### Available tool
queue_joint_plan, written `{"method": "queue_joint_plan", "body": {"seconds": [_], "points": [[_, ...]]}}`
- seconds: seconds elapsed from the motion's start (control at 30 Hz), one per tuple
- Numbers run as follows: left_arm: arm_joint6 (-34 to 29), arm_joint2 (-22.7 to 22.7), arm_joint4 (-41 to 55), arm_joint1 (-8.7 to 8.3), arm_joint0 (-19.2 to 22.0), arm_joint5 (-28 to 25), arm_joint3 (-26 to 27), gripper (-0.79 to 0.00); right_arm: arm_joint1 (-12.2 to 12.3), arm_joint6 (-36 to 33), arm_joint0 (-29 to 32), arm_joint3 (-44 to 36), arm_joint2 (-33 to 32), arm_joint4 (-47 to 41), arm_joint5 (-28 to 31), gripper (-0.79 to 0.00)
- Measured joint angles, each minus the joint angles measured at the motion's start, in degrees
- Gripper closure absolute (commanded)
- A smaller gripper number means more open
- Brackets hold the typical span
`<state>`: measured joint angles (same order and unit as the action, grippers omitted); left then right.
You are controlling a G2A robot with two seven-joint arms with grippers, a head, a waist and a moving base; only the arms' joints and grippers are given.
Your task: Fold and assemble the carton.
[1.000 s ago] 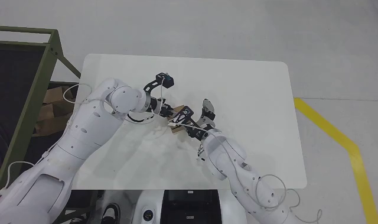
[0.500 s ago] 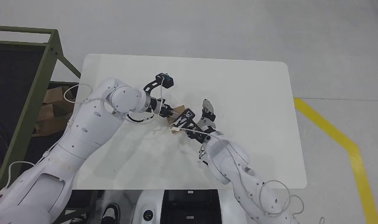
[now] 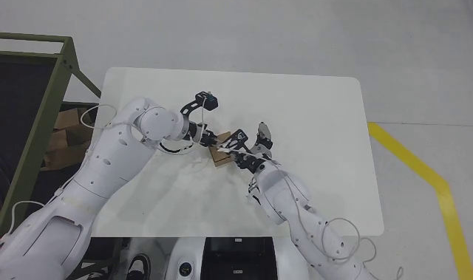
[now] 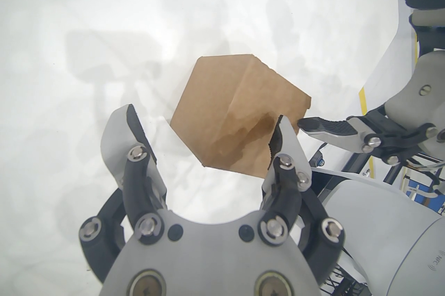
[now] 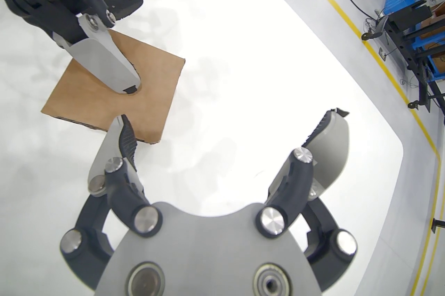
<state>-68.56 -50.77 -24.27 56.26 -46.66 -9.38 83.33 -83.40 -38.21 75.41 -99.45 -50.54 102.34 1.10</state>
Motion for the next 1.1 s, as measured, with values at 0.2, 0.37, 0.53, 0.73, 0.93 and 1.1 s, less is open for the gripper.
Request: {"method": "queue_joint_plan", "body": {"seconds": [0.2, 0.37, 0.53, 0.73, 0.93, 1.1], "points": [[-0.08, 0.02, -0.02, 0.1, 0.07, 0.01, -0.17, -0.674, -0.27, 1.48, -0.08, 0.21, 0.06, -0.37, -0.53, -0.785], [-0.14, 0.02, 0.01, 0.18, 0.12, -0.03, -0.31, -0.677, -0.41, 3.58, 0.31, 0.38, 0.95, 0.6, -0.08, -0.785], [-0.04, 0.12, 0.05, 0.29, 0.19, -0.19, -0.53, -0.683, -0.99, 2.04, -1.56, 2.68, 2.24, 0.62, 0.89, -0.785], [-0.08, 0.03, 0.1, 0.34, 0.14, -0.43, -0.65, -0.686, -1.48, 0.88, -2.84, 3.95, 2.81, 0.36, 1.47, -0.785], [0.04, -0.16, 0.05, 0.37, 0.03, -0.41, -0.49, -0.699, -1.45, 1.63, -1.94, 3.03, 2.17, 0.59, 1.76, -0.785], [0.57, -0.76, 0.01, 0.28, -0.22, -0.19, 0.09, -0.73, -0.97, 4.05, -0.37, 1.77, 0.4, -0.23, 3.84, -0.785]]}}
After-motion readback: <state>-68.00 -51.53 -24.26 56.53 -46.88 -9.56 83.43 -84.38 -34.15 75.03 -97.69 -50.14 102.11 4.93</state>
